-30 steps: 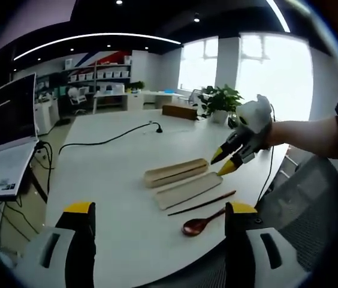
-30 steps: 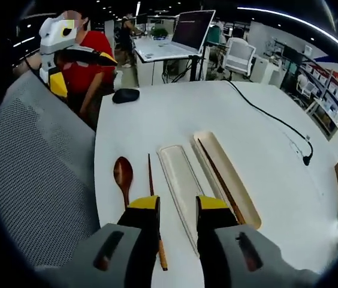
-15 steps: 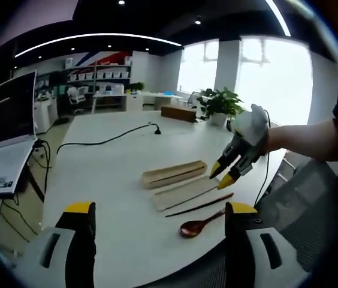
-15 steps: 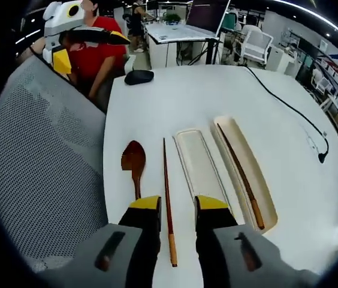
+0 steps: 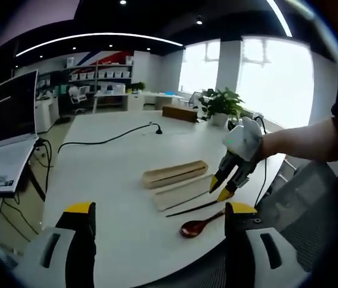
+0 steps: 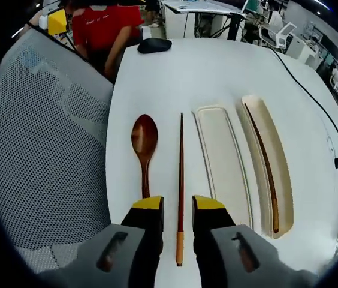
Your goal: Arrange the utensils inside the cutlery case until each visible utensil rests in its matching compartment.
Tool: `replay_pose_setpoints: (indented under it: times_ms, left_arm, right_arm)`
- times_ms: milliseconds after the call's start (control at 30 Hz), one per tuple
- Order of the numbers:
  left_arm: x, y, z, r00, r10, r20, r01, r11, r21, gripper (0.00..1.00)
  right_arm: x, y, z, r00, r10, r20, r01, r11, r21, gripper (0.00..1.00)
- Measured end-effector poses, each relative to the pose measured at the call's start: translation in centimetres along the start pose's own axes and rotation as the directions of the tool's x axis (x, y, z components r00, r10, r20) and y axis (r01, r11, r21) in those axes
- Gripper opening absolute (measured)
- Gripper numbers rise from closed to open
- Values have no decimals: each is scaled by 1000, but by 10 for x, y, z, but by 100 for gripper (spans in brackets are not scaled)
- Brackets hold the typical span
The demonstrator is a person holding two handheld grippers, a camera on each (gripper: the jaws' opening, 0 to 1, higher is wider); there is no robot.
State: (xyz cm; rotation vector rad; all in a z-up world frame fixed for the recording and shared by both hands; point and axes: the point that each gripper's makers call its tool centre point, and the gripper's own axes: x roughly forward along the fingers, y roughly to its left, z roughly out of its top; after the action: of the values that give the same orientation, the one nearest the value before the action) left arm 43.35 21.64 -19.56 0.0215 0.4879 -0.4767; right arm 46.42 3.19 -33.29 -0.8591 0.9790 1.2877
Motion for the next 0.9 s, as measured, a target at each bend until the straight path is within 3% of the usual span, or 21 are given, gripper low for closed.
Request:
replay_pose_setpoints:
  times_ms: [900]
  left_arm:
    - [0,0,0,1000,-5,-1,5,1000,-5,91]
  right_arm:
    - [29,-3,-8,992,15,-128,-22,999,-48,14]
